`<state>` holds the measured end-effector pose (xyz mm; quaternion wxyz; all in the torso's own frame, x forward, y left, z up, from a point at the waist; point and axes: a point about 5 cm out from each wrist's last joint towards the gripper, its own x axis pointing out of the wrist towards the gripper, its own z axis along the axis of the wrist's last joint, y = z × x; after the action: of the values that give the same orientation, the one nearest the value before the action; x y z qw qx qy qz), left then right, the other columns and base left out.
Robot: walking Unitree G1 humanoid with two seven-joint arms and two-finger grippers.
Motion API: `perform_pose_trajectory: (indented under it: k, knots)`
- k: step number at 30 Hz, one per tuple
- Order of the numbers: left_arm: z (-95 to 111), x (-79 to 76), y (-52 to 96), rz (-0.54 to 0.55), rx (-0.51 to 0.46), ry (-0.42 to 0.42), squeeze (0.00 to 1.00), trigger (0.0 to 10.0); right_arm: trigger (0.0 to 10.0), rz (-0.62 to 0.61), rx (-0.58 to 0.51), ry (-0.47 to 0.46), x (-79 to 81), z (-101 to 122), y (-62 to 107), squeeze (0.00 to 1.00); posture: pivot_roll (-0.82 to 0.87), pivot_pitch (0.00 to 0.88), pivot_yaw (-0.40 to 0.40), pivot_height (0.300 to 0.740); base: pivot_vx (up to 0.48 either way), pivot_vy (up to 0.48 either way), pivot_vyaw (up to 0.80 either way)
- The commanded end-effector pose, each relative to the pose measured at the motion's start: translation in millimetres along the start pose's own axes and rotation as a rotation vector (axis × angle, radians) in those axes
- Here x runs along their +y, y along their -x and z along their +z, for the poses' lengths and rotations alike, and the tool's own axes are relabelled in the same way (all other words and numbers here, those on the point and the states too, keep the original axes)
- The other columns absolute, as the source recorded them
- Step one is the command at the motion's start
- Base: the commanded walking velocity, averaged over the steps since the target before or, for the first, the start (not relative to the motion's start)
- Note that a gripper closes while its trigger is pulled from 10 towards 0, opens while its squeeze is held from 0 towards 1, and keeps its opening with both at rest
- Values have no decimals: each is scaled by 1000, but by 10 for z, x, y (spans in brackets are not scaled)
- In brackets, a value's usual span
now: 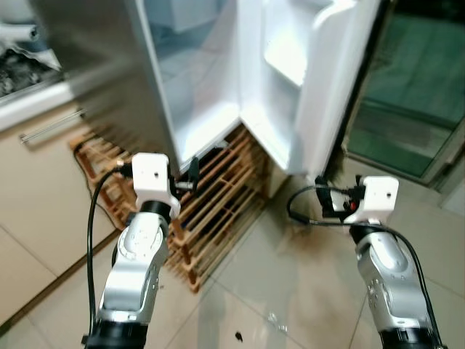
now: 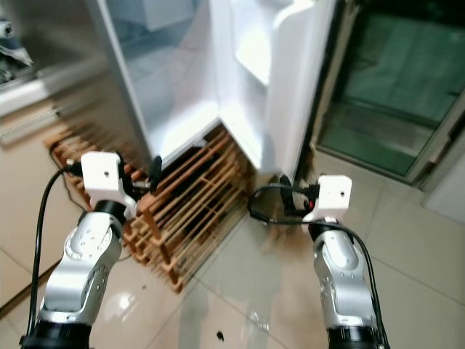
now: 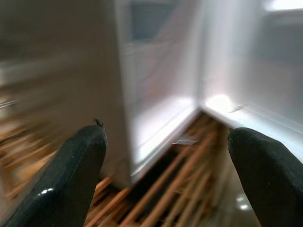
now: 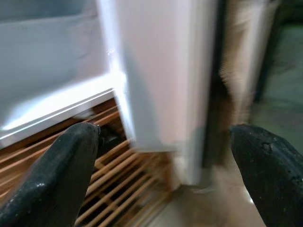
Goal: Restocking fridge
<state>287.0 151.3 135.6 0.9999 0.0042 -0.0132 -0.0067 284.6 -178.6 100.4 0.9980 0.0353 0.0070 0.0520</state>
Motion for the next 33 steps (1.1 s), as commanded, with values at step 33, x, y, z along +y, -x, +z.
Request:
perform_pose_trajectory:
  k: [33]
  knots:
    - [-20, -6, -125, 24, 33, 19, 0, 10000, 10000, 274, 10, 30, 282, 198, -200, 388, -42, 0, 50, 740, 48, -54, 88]
